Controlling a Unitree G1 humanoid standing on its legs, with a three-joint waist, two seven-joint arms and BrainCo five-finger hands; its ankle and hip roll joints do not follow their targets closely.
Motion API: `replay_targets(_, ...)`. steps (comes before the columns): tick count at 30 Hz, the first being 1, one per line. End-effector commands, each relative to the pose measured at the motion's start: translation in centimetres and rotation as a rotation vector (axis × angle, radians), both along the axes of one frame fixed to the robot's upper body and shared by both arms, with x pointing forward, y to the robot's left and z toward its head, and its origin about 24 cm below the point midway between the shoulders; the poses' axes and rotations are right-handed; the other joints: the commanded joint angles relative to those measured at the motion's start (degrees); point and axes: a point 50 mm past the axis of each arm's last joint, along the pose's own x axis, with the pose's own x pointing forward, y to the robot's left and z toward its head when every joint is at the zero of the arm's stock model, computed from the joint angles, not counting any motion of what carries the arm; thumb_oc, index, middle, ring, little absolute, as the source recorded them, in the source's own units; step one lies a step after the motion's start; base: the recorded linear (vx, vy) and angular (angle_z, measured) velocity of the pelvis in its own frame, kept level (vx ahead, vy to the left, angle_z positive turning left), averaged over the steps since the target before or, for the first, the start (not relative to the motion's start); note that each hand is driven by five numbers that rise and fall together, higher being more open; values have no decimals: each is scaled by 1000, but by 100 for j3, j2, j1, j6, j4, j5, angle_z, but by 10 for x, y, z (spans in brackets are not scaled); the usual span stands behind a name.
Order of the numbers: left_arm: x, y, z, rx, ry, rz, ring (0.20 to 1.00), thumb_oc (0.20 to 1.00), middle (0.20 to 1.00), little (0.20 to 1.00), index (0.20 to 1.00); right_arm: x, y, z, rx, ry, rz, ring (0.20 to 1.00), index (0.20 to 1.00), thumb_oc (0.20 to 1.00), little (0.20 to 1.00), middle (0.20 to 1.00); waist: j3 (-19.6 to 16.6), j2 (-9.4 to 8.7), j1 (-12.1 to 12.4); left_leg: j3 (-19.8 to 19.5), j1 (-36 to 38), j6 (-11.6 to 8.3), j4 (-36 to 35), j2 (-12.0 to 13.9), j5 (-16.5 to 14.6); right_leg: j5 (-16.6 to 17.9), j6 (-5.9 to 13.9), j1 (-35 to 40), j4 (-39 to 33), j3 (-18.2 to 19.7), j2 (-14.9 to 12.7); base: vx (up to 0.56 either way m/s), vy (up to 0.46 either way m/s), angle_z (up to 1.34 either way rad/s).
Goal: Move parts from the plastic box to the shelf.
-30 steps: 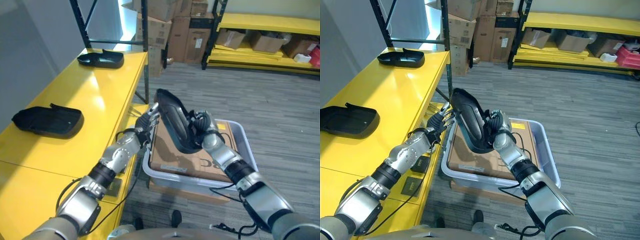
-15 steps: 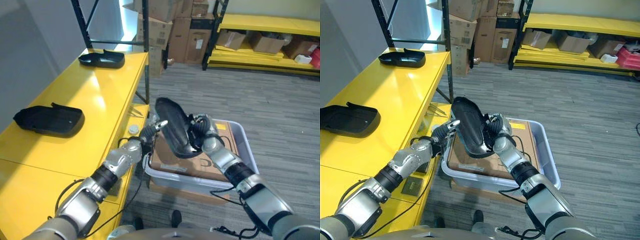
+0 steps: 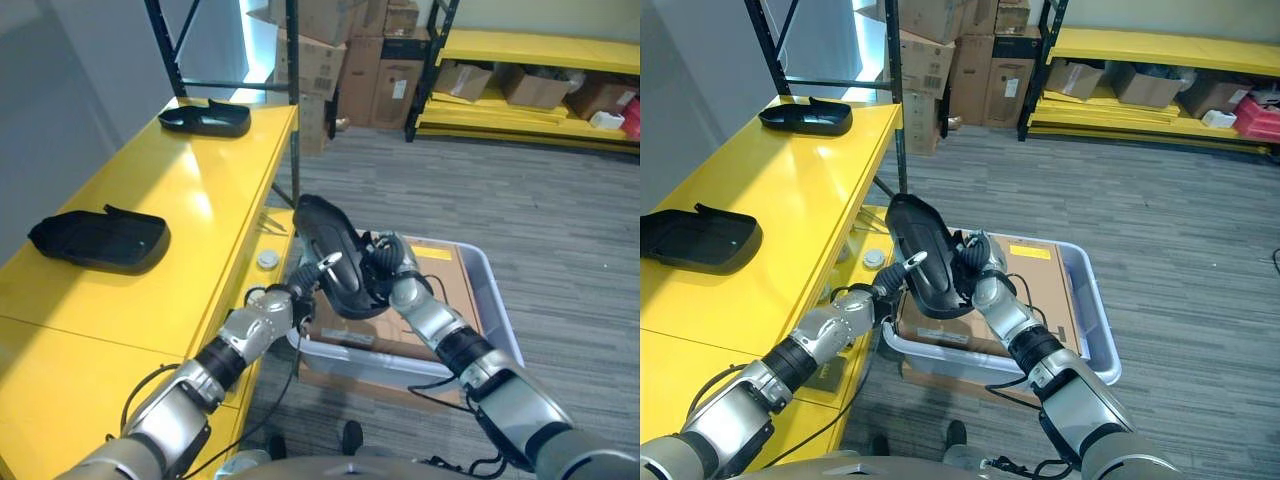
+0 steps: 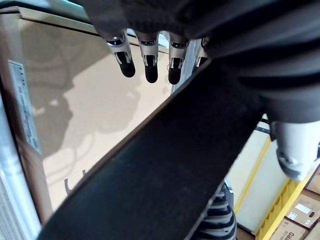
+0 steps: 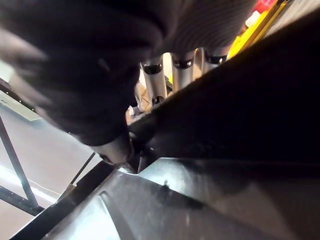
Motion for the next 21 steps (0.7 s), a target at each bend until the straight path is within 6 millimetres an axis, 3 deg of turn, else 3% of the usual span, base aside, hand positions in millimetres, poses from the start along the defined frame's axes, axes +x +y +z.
replay_targets(1,5,-20,15,-64,-98,-30,1000,1000,1000,1000,1000,11,11,32,14,-159,36,200,200,200,200,200,-328,7,139,-31,-88,-57,172,130,-433,-319,399,60,126,-103,-97,0,0,0)
replay_targets(4,6,-22,19,-65,-141,-56,1000,1000,1000,1000,1000,8,12,29,18,-162,39,200,200,200,200,200,-322,5,129,-31,-96,-50,178,120,-441,-318,402,56,127,-98,-100,0,0,0)
replay_targets(5,5,-24,22,-49,-169,-76,555,555,555,555,555,7,13,29,20,-164,40,200,200,200,200,200,-316,7,128,-38,-101,-53,186,124,-438,-322,402,51,137,-96,-100,0,0,0)
replay_targets(6,5,-24,23,-43,-178,-80,200,200,200,200,200,7,13,29,21,-165,40,200,200,200,200,200,-314,7,128,-38,-100,-53,186,125,-439,-324,403,51,139,-97,-101,0,0,0)
replay_targets(10,5,-30,37,8,-290,-122,200,200,200,200,200,4,16,27,30,-168,53,200,200,200,200,200,-315,5,87,-31,-84,-47,161,124,-443,-331,414,46,137,-72,-89,0,0,0)
replay_targets(21,2,-48,57,-15,-367,-219,200,200,200,200,200,6,21,20,137,-145,33,200,200,200,200,200,-351,21,46,13,-50,-41,197,118,-466,-350,411,64,171,-48,-91,13,7,-6)
